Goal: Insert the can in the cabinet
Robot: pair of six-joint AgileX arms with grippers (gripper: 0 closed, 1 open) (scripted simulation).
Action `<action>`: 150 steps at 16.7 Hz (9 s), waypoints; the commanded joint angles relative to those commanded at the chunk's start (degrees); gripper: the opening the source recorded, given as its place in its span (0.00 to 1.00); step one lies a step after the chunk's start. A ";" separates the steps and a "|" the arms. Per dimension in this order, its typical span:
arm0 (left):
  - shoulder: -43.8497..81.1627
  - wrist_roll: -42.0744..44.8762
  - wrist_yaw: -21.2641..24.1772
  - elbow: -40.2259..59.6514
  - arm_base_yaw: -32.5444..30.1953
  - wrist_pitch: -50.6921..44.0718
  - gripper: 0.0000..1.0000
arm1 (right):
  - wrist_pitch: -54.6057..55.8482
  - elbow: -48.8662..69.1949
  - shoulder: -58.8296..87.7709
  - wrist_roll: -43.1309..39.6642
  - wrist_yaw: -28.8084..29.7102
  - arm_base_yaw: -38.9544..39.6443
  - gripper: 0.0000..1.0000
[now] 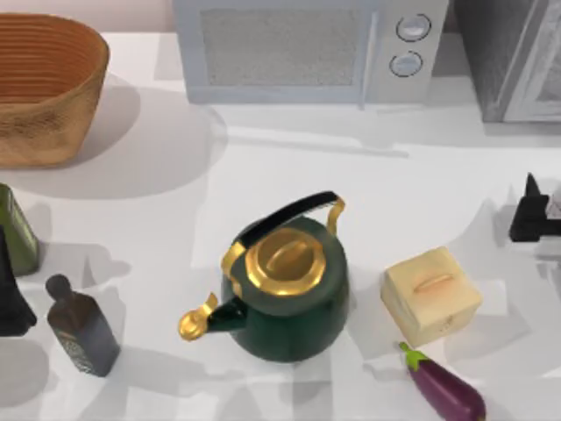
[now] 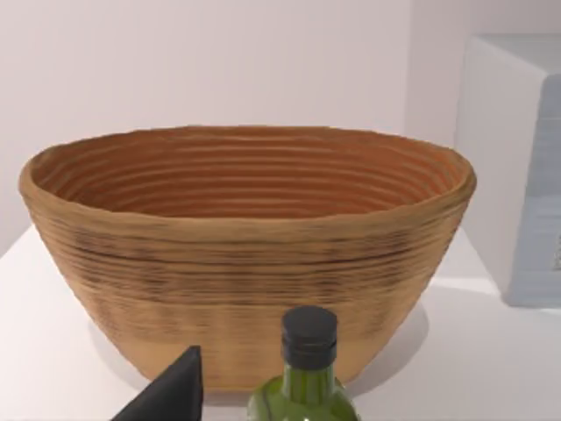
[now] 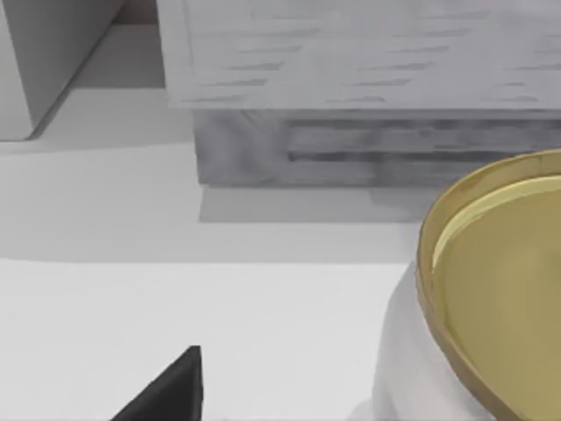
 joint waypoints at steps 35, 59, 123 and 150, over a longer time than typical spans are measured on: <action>0.00 0.00 0.00 0.00 0.00 0.00 1.00 | -28.84 3.10 -25.68 0.12 -0.33 0.09 0.00; 0.00 0.00 0.00 0.00 0.00 0.00 1.00 | -63.48 -4.92 -71.85 -0.11 -0.81 0.28 0.00; 0.00 0.00 0.00 0.00 0.00 0.00 1.00 | -120.10 92.52 -38.63 0.22 8.63 9.46 0.00; 0.00 0.00 0.00 0.00 0.00 0.00 1.00 | -130.44 132.95 -8.56 0.15 5.82 6.17 0.68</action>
